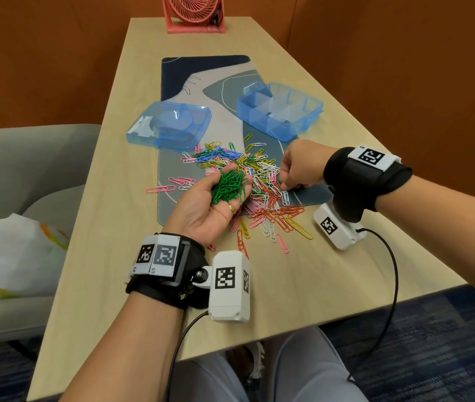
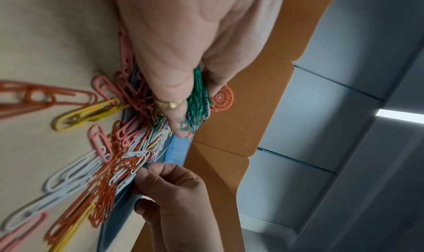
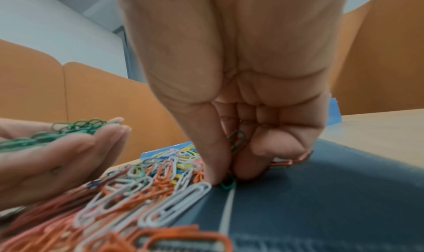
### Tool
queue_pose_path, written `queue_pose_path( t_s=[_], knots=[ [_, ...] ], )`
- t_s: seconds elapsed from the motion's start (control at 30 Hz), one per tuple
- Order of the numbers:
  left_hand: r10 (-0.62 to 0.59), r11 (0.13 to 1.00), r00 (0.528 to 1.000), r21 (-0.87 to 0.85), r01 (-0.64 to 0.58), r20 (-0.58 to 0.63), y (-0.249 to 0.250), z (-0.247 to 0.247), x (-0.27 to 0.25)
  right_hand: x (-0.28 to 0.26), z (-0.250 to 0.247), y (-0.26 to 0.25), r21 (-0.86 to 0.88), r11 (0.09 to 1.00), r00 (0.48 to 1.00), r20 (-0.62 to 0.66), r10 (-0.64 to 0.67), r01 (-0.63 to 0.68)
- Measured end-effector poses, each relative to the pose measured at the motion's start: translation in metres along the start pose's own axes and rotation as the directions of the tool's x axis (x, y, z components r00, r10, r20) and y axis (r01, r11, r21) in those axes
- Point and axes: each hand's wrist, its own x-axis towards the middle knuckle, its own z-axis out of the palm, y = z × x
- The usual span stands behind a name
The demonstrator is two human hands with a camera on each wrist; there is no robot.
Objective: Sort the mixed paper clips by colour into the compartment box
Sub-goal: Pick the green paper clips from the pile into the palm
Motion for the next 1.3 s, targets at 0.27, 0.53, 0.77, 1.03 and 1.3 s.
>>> queue_pose_path(
  t_s=[0.27,0.53,0.77,1.03,1.3],
  knots=[
    [0.009,1.0,1.0,-0.007,-0.009,-0.01,0.001,-0.002,0.002,-0.007,0.003,-0.001,0.015,0.998,0.989,-0.135,-0.064,0.067],
    [0.037,0.998,0.999,-0.052,-0.038,-0.027,0.0,-0.001,0.006,-0.015,-0.016,-0.042,0.388,0.862,0.944,-0.174,-0.28,0.327],
    [0.028,0.989,1.0,-0.143,-0.03,-0.015,0.001,-0.001,0.006,-0.012,-0.01,-0.062,0.29,0.869,0.913,-0.203,-0.353,0.4],
    [0.047,0.994,0.997,-0.1,-0.054,-0.068,0.007,-0.001,0.005,0.024,-0.027,-0.032,0.157,0.965,0.956,-0.243,-0.167,0.208],
    [0.047,0.995,0.996,-0.085,-0.053,-0.074,0.021,-0.007,0.006,0.055,-0.011,-0.032,-0.023,0.986,0.974,-0.151,-0.167,0.166]
  ],
)
